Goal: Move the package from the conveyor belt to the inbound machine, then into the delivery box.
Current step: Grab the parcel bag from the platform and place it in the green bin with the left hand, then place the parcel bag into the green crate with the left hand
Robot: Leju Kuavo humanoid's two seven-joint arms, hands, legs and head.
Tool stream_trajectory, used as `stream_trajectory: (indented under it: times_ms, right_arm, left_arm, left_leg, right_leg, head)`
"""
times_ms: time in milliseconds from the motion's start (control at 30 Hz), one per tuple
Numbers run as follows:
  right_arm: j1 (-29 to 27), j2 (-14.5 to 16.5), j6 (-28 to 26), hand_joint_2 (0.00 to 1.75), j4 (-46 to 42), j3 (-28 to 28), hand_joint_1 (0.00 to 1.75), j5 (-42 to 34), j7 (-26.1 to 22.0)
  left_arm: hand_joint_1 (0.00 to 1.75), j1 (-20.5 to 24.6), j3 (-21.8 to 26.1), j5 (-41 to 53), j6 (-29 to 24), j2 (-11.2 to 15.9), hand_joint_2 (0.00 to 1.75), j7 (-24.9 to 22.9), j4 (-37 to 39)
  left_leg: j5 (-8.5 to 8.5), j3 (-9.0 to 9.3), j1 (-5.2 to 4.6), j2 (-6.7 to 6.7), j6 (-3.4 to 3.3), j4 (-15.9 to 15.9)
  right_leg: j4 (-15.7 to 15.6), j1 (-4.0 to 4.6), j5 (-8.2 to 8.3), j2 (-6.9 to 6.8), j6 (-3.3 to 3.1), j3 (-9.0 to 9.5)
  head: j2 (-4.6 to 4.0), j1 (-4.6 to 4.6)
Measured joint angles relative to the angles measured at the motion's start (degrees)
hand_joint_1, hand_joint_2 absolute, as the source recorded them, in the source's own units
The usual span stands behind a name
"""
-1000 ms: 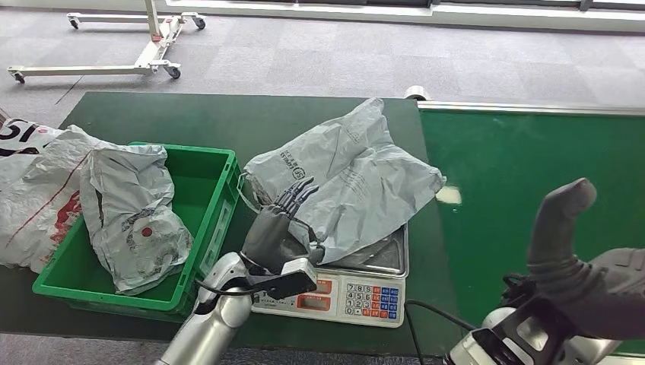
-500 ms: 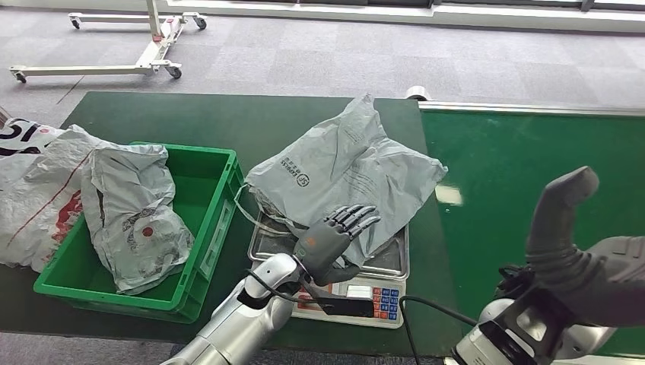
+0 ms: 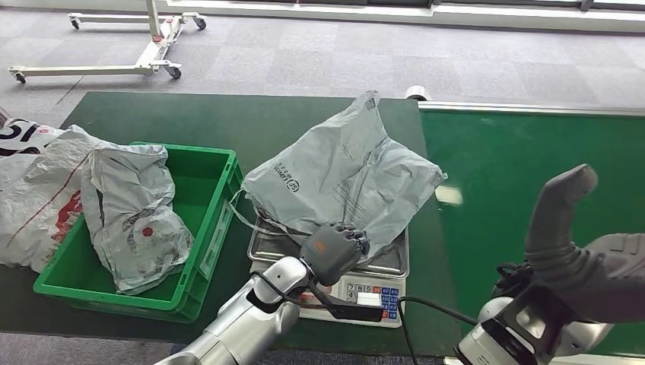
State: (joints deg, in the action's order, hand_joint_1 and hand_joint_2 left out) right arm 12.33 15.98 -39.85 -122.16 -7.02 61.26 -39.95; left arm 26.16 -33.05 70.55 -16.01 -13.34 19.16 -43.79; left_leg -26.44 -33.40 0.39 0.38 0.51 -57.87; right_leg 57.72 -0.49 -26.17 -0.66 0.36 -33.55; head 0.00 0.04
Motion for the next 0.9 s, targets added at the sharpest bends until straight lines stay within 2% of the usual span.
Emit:
stream_trajectory:
  times_ms: [133,200,267,333,400,467,567,700,800,867,900]
  right_arm:
    - [-0.05,0.0,0.0,1.75,-0.07,0.01,0.0,1.03,0.02]
    - [-0.08,0.01,-0.02,1.75,-0.22,0.02,0.0,1.4,0.03]
    - [-0.11,0.02,-0.04,1.75,-0.39,0.04,0.0,1.62,0.03]
    - [-0.16,0.02,-0.06,1.75,-0.57,0.08,0.0,1.64,0.03]
    - [-0.2,0.02,-0.08,1.75,-0.75,0.15,0.0,1.42,0.04]
    - [-0.24,0.02,-0.09,1.75,-0.82,0.3,0.0,1.14,0.03]
    - [-0.34,0.02,-0.09,1.75,-0.96,0.59,0.0,0.64,0.05]
    - [-0.47,0.02,-0.09,1.75,-1.13,1.31,0.0,-0.11,0.03]
    - [-0.55,0.02,-0.09,1.75,-1.13,1.74,0.0,-0.51,0.04]
    - [-0.63,0.02,-0.09,1.75,-1.13,2.09,0.0,-0.61,0.04]
    - [-0.69,0.02,-0.09,1.75,-1.13,2.28,0.0,-0.65,0.04]
  left_arm:
    - [1.75,1.44,0.02,11.7,-11.35,1.28,1.75,-15.93,-0.95]
    - [1.75,3.03,-0.16,14.8,-15.45,3.22,1.75,-25.48,-2.26]
    - [1.75,5.58,-1.53,14.95,-17.84,6.62,1.75,-36.52,-4.29]
    - [1.75,8.91,-4.49,14.99,-19.43,11.39,1.75,-47.54,-6.77]
    - [1.75,12.68,-7.79,15.02,-20.93,17.17,1.75,-53.09,-9.24]
    - [1.75,16.16,-9.6,15.04,-22.53,22.99,1.75,-53.69,-11.92]
    - [1.75,19.38,-9.7,15.04,-23.84,31.28,1.75,-53.75,-16.59]
    - [1.75,19.53,-6.72,15.04,-24.17,40.5,1.75,-53.78,-24.51]
    - [1.75,16.57,-1.2,15.04,-24.17,45.15,1.75,-53.74,-31.18]
    - [1.75,12.92,3.78,15.04,-24.17,46.33,1.75,-53.07,-35.78]
    - [1.75,10.72,6.85,15.04,-24.17,46.02,1.75,-51.82,-38.14]
  left_leg:
    - [0.01,-0.01,0.0,0.0,0.02,0.0]
    - [0.04,-0.01,0.01,0.01,0.06,0.01]
    - [0.1,-0.03,0.04,0.07,0.15,0.01]
    - [0.16,-0.05,0.09,0.15,0.24,0.01]
    - [0.24,-0.08,0.15,0.16,0.32,0.01]
    - [0.3,-0.12,0.18,0.22,0.38,0.03]
    - [0.29,-0.09,0.19,0.48,0.42,0.06]
    - [0.29,-0.14,0.21,0.54,0.44,0.08]
    - [0.27,-0.15,0.21,0.55,0.45,0.09]
    - [0.27,-0.15,0.2,0.56,0.45,0.08]
    - [0.26,-0.16,0.18,0.56,0.44,0.08]
  right_leg:
    - [0.0,0.02,0.0,0.01,0.0,-0.02]
    - [0.01,0.05,0.02,0.02,-0.03,-0.04]
    - [0.04,0.1,0.09,0.06,-0.14,-0.1]
    - [0.08,0.16,0.15,0.12,-0.24,-0.17]
    - [0.13,0.22,0.17,0.14,-0.28,-0.21]
    - [0.18,0.26,0.22,0.19,-0.36,-0.28]
    - [0.21,0.26,0.29,0.46,-0.46,-0.4]
    - [0.23,0.28,0.26,0.57,-0.5,-0.47]
    - [0.24,0.27,0.24,0.6,-0.52,-0.51]
    - [0.22,0.24,0.22,0.6,-0.52,-0.56]
    - [0.21,0.22,0.21,0.6,-0.52,-0.6]
  head:
    - [0.0,0.0]
    - [0.0,0.0]
    - [0.0,-0.01]
    - [0.0,-0.02]
    - [0.0,-0.01]
    - [0.0,-0.01]
    - [0.0,-0.02]
    - [-0.01,-0.01]
    - [-0.01,-0.03]
    - [-0.01,-0.02]
    - [-0.01,-0.02]
